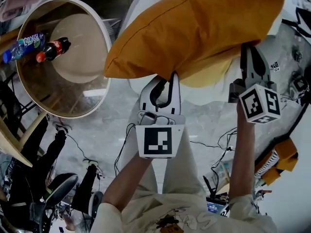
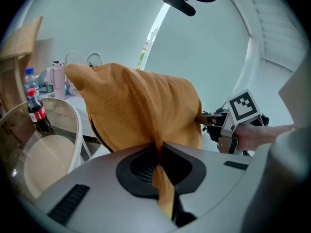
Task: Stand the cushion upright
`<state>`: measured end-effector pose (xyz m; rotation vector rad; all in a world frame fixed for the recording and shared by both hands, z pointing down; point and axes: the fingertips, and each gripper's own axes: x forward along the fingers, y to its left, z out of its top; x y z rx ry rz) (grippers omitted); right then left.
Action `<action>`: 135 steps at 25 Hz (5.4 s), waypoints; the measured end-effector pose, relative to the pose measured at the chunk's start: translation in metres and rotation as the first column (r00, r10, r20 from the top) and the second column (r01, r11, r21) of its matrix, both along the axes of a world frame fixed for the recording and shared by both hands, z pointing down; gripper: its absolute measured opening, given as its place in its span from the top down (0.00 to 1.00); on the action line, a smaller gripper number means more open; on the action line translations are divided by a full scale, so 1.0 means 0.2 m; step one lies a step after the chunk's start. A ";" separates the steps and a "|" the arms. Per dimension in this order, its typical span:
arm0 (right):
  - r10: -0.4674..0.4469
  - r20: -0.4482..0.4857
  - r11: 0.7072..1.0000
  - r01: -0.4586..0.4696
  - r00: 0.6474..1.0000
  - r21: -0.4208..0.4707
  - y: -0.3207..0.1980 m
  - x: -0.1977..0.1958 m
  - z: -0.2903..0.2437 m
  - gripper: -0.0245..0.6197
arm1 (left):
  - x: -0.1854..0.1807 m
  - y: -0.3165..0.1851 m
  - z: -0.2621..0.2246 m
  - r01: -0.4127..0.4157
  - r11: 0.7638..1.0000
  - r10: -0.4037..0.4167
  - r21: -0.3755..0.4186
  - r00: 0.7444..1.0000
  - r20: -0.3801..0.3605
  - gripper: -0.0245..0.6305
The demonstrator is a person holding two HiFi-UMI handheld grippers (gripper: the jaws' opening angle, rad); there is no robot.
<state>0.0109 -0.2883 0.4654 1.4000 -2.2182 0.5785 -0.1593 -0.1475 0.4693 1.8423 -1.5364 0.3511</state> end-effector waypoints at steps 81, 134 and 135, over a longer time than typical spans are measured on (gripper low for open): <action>-0.166 0.142 0.985 0.171 0.976 -0.023 0.51 -0.17 -0.74 0.61 | 0.27 0.38 -0.73 -0.274 0.961 0.267 0.049 0.957 0.117 0.66; -0.109 0.333 0.994 0.109 0.937 0.019 1.02 0.21 -1.85 0.64 | 0.61 0.79 -1.81 -0.297 0.940 0.267 0.167 0.947 0.179 0.66; -0.105 0.334 0.994 0.105 0.937 0.020 1.04 0.22 -1.86 0.64 | 0.62 0.81 -1.83 -0.291 0.941 0.262 0.171 0.950 0.173 0.66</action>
